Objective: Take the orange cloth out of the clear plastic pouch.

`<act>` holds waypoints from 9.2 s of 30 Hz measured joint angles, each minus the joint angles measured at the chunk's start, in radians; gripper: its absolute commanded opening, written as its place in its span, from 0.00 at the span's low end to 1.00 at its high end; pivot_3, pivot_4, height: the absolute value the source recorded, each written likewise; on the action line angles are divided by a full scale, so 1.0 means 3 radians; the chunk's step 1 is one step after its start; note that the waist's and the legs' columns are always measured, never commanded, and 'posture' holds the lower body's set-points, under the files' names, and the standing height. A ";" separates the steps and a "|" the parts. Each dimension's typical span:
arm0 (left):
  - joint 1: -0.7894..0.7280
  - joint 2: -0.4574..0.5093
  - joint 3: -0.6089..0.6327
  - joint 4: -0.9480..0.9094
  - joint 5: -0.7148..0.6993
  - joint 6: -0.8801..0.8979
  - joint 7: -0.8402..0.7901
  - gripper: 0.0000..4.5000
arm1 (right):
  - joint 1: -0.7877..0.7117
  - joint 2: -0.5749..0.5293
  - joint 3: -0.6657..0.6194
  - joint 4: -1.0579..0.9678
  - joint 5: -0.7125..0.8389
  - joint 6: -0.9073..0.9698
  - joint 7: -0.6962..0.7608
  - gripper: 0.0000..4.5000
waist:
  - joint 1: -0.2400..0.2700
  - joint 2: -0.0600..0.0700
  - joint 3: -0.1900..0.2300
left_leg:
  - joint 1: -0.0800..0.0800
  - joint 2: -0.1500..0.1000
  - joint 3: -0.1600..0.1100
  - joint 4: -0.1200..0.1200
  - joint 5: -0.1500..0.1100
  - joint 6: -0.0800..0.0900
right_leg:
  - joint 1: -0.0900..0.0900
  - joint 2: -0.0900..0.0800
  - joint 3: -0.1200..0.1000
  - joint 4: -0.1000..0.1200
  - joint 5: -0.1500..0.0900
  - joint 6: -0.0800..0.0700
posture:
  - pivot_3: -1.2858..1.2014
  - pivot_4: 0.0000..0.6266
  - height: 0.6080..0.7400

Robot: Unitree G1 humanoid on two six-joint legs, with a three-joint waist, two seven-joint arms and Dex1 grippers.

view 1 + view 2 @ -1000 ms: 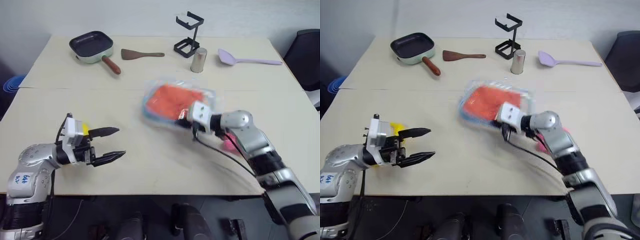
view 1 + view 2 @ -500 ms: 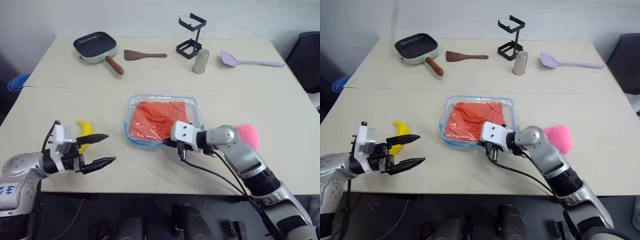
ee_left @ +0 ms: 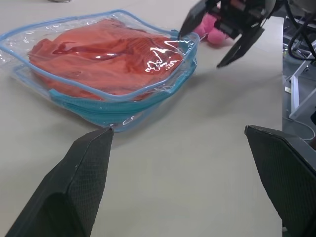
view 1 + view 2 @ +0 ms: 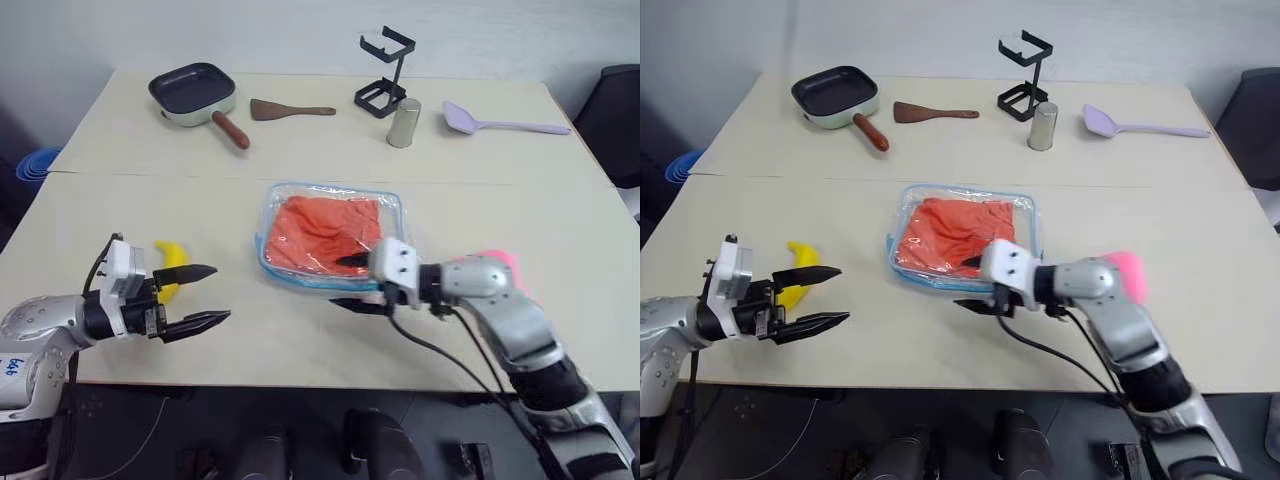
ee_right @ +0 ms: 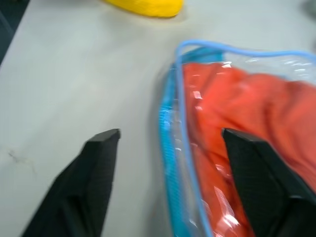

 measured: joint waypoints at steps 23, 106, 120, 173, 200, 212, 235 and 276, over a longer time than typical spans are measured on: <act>0.0202 0.0005 0.0007 -0.0052 0.0019 -0.0320 -0.0073 1.00 | 0.0364 -0.1121 -0.0812 0.1983 -0.0136 -0.1083 0.0721 0.47 | -0.0004 0.0012 0.0007 | 0.0069 0.0007 0.0005 -0.0025 -0.0002 0.0001 | 0.0064 0.0002 0.0002 -0.0043 0.0000 0.0000 | 0.52 0.24 1.00; -0.1643 -0.1789 -0.2354 0.1207 0.1610 -0.1095 0.0168 0.00 | -0.1098 -0.0274 0.0466 0.2737 -0.1104 -0.3351 0.0619 0.79 | 0.0112 0.0017 0.0011 | 0.0059 -0.0006 -0.0008 -0.0013 0.0004 0.0018 | 0.0089 0.0001 -0.0016 -0.0078 0.0019 0.0033 | 0.52 0.24 1.00; -0.1238 -0.1034 -0.1711 0.0773 0.1115 -0.0716 -0.0012 0.00 | -0.1269 -0.0403 0.0595 0.3274 -0.1174 -0.3579 0.0625 0.00 | 0.0059 0.0019 0.0012 | 0.0060 -0.0005 -0.0013 -0.0009 0.0004 0.0017 | 0.0091 -0.0002 -0.0016 -0.0077 0.0019 0.0032 | 0.52 0.24 1.00; -0.2743 -0.0976 -0.1962 0.2852 0.2131 -0.3086 -0.0414 0.53 | 0.2366 -0.0854 -0.1148 -0.0714 0.0874 -0.0933 -0.0024 1.00 | 0.0165 0.0020 0.0015 | 0.0017 -0.0017 -0.0050 0.0004 0.0004 0.0022 | 0.0087 -0.0004 -0.0059 -0.0082 0.0025 0.0044 | 0.52 0.24 1.00; -0.2561 -0.1278 -0.1642 0.1860 0.1197 -0.0096 -0.0230 0.00 | 0.0775 0.0020 0.0206 -0.0963 0.0307 0.1124 -0.1765 1.00 | 0.0159 0.0020 0.0015 | 0.0008 -0.0025 -0.0059 0.0009 0.0007 0.0026 | 0.0083 -0.0009 -0.0057 -0.0082 0.0028 0.0046 | 0.52 0.24 1.00; -0.2383 -0.1267 -0.1676 0.1591 0.1198 -0.0096 -0.0184 0.00 | 0.0256 0.0080 0.0848 -0.0411 -0.0784 0.0967 -0.2110 1.00 | 0.0135 0.0021 0.0015 | 0.0009 -0.0024 -0.0056 0.0008 0.0008 0.0026 | 0.0080 -0.0007 -0.0052 -0.0080 0.0028 0.0046 | 0.52 0.24 1.00; -0.2411 -0.1414 -0.1621 0.1701 0.1155 -0.0029 -0.0083 0.00 | -0.0321 0.0140 0.0875 0.0227 -0.1298 0.1055 -0.1373 0.01 | 0.0156 0.0016 0.0010 | 0.0008 -0.0027 -0.0058 0.0011 0.0010 0.0029 | 0.0083 -0.0011 -0.0053 -0.0081 0.0031 0.0051 | 0.52 0.24 1.00; -0.2207 -0.1066 -0.1359 0.1581 0.1105 0.0012 0.0291 0.00 | -0.0168 -0.2000 -0.1210 0.2523 0.0074 -0.1640 0.0643 0.01 | 0.0155 0.0017 0.0013 | 0.0009 -0.0028 -0.0046 0.0003 0.0011 0.0031 | 0.0083 -0.0017 -0.0057 -0.0088 0.0036 0.0053 | 0.52 0.24 1.00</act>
